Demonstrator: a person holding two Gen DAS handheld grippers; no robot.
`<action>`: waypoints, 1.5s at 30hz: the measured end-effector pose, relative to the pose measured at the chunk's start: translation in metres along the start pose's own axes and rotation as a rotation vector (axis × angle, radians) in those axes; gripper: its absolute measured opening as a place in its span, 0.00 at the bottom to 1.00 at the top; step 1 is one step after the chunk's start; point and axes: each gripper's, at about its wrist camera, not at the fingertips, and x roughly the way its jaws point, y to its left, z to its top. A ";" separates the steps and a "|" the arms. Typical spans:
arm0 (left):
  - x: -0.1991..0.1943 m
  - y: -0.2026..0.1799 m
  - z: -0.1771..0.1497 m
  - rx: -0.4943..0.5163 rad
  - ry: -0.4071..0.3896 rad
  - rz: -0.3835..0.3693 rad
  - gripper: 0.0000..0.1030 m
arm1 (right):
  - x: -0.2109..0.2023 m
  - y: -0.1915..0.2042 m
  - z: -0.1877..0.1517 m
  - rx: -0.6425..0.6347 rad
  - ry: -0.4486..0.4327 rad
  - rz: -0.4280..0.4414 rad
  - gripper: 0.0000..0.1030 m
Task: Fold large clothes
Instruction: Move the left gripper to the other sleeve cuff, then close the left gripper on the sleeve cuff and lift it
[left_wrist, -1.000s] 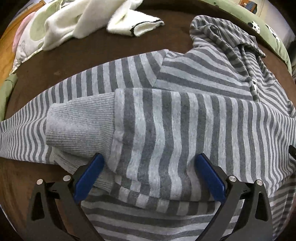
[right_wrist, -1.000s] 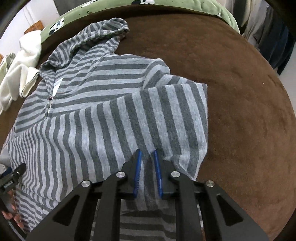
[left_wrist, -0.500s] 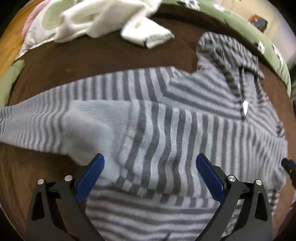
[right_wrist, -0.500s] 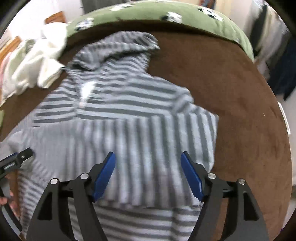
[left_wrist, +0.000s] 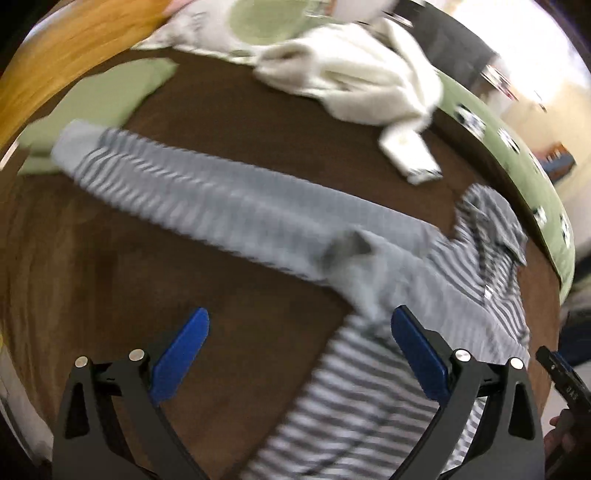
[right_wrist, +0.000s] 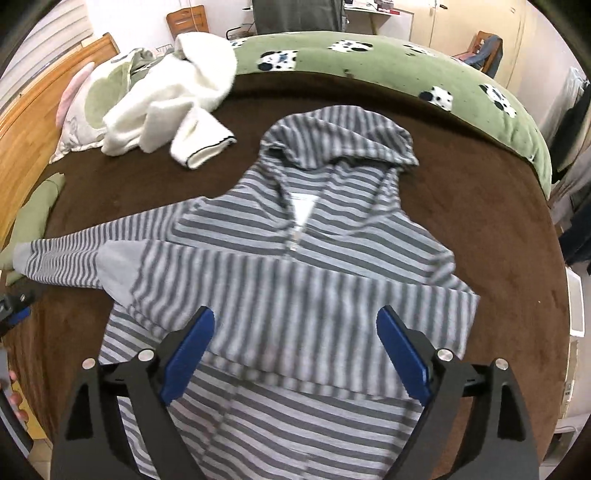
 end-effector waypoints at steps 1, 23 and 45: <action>0.002 0.015 0.003 -0.017 -0.003 0.020 0.94 | 0.003 0.006 0.001 0.010 -0.001 -0.004 0.86; 0.111 0.290 0.121 -0.449 -0.052 0.033 0.93 | 0.121 0.159 0.024 -0.064 -0.020 -0.115 0.86; 0.095 0.240 0.141 -0.288 -0.092 0.032 0.11 | 0.141 0.162 0.040 -0.062 0.013 -0.119 0.86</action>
